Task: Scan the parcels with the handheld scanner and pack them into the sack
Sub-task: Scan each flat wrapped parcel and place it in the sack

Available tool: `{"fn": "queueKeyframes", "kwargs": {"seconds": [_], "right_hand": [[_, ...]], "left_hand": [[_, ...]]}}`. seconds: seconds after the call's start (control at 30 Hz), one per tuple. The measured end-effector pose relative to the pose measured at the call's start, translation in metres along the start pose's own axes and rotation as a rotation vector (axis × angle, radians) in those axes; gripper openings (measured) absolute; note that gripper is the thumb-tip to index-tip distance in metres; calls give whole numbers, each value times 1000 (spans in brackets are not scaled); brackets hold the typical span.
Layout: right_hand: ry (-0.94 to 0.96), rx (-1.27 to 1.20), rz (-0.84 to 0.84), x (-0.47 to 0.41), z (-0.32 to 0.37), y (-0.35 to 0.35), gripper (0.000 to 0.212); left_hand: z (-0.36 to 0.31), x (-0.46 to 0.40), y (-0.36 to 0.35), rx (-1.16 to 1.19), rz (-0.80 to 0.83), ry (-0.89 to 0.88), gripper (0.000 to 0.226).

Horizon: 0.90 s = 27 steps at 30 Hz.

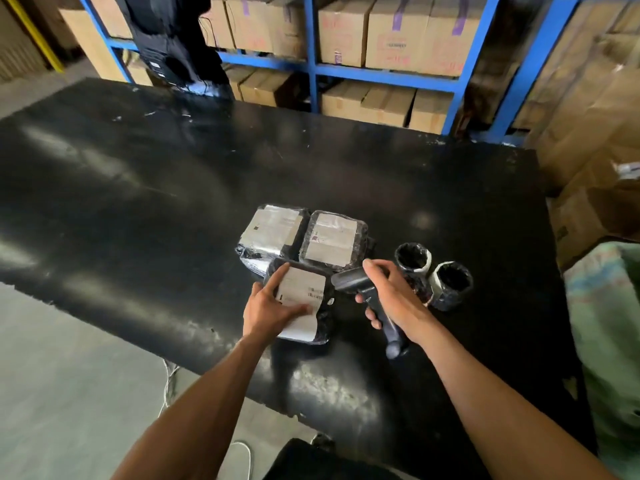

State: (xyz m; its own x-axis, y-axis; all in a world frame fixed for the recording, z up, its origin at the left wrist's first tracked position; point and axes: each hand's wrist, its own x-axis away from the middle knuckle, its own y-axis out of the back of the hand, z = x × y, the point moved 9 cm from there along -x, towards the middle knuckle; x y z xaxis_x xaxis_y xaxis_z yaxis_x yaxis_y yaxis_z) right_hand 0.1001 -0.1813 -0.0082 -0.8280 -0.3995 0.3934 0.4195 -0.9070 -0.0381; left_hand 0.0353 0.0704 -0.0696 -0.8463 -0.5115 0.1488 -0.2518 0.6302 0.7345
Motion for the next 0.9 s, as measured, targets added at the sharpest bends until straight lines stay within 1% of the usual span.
{"fn": "queueKeyframes", "kwargs": {"seconds": [0.1, 0.2, 0.3, 0.4, 0.5, 0.63, 0.9], "right_hand": [[162, 119, 6, -3, 37, -33, 28], [300, 202, -8, 2, 70, -57, 23], [362, 258, -53, 4, 87, -70, 22], [387, 312, -87, 6, 98, -77, 25], [376, 322, -120, 5, 101, -75, 25], [391, 364, -173, 2, 102, -69, 25], [352, 284, -107, 13, 98, -79, 27]], "left_hand": [[-8, 4, 26, 19, -79, -41, 99], [-10, 3, 53, 129, -191, -41, 98], [-16, 0, 76, 177, -311, -42, 96], [-24, -3, 89, 197, -396, -20, 95], [-26, -7, 96, 216, -420, 2, 97], [-25, -9, 100, 221, -407, 12, 97], [-24, -7, 101, 203, -379, -7, 97]]}}
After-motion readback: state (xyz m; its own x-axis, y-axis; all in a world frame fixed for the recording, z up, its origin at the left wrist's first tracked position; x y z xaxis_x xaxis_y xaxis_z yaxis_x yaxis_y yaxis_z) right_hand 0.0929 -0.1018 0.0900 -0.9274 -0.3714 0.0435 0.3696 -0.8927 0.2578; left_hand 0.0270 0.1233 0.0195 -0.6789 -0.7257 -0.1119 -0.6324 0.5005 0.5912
